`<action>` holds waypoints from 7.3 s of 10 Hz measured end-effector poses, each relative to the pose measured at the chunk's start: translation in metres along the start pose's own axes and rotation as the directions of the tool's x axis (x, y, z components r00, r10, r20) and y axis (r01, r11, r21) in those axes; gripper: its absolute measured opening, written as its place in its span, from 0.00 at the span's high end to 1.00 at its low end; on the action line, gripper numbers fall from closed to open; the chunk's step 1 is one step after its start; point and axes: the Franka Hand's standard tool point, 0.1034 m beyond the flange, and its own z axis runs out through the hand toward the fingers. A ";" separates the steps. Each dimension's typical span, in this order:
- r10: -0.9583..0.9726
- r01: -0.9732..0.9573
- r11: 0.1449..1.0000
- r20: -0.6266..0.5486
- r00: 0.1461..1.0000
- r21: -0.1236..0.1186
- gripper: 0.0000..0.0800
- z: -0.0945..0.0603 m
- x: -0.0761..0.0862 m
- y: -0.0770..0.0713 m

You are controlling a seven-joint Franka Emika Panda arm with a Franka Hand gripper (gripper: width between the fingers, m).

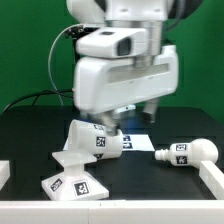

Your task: Assemble lamp

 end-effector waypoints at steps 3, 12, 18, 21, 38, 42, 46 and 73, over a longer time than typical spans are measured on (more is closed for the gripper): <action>0.012 -0.012 1.000 0.002 1.000 0.002 0.12 0.001 0.003 -0.004; 0.235 -0.234 0.972 -0.041 0.971 0.023 0.12 0.010 -0.030 0.032; 0.310 -0.312 0.950 -0.073 0.948 -0.018 0.12 0.031 -0.036 0.070; 0.320 -0.320 0.947 -0.056 0.946 0.001 0.12 0.045 -0.039 0.064; 0.661 -0.660 0.749 -0.098 0.744 0.047 0.34 0.047 0.065 0.000; 0.700 -0.698 0.714 -0.103 0.707 0.058 0.34 0.045 0.098 -0.008; 0.694 -0.692 0.719 -0.119 0.710 0.060 0.34 0.047 0.121 -0.032; 0.576 -0.576 0.817 -0.011 0.817 0.018 0.13 0.005 0.113 -0.122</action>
Offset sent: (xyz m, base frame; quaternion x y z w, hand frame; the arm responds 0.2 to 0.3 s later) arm 0.0000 0.0000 0.0000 0.0000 0.0000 0.0000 1.0000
